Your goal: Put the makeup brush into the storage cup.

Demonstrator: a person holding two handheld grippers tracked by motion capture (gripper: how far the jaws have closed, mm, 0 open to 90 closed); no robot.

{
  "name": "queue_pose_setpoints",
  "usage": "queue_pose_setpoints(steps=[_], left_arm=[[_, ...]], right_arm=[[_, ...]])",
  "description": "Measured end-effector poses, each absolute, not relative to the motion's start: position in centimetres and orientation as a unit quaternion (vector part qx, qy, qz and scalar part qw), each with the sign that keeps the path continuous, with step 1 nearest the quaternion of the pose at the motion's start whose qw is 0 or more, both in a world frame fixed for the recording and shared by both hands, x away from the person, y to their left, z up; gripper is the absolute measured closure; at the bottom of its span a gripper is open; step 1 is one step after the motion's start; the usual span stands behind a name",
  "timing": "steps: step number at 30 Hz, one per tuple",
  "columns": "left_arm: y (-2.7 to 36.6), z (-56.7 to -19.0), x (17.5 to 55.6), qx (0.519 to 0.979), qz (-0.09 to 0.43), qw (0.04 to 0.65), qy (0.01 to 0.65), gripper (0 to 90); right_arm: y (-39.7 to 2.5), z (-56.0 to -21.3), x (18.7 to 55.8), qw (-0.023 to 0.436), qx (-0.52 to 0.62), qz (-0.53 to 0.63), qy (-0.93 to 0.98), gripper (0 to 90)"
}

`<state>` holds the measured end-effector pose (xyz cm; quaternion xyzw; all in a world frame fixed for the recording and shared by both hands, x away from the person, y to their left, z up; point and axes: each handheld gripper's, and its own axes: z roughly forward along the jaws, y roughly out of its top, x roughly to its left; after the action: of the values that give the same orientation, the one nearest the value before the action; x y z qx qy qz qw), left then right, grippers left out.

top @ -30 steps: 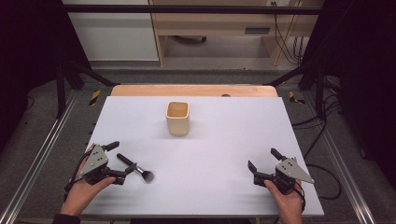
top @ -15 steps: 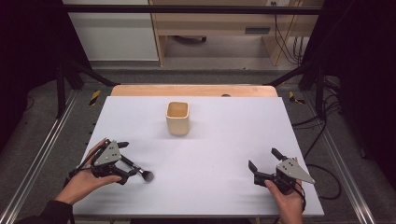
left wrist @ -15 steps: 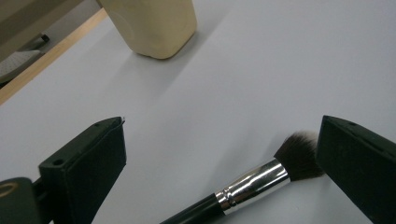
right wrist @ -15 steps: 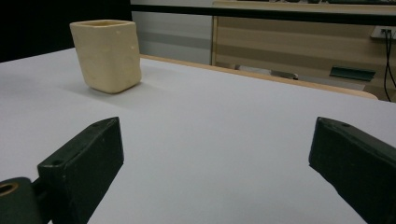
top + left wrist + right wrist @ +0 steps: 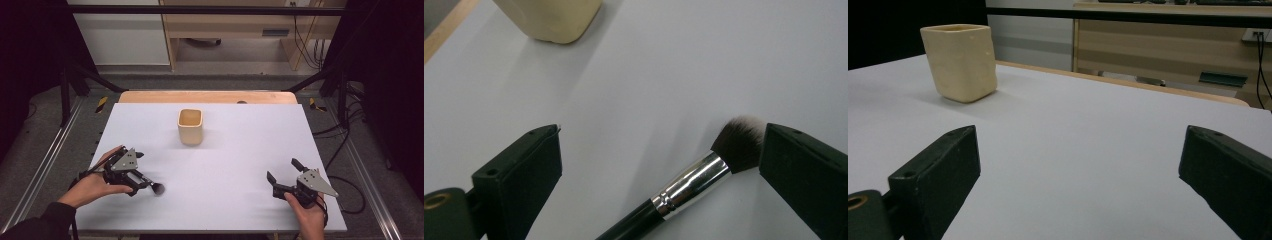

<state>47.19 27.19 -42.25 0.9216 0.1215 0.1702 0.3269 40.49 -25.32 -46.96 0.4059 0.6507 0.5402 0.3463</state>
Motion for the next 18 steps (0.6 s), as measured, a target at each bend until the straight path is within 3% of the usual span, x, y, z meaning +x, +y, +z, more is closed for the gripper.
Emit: queue_pose_setpoints(steps=[5,18], left_arm=[[26.6,-42.2,47.7,0.945,0.151,0.279,0.078,3.2],[25.9,-41.5,48.1,0.963,0.133,0.23,0.037,3.6]], right_arm=[[-25.3,-47.0,40.5,0.344,0.407,0.541,0.65,3.4],[-25.4,-46.9,40.4,0.345,0.409,0.543,0.647,3.4]])
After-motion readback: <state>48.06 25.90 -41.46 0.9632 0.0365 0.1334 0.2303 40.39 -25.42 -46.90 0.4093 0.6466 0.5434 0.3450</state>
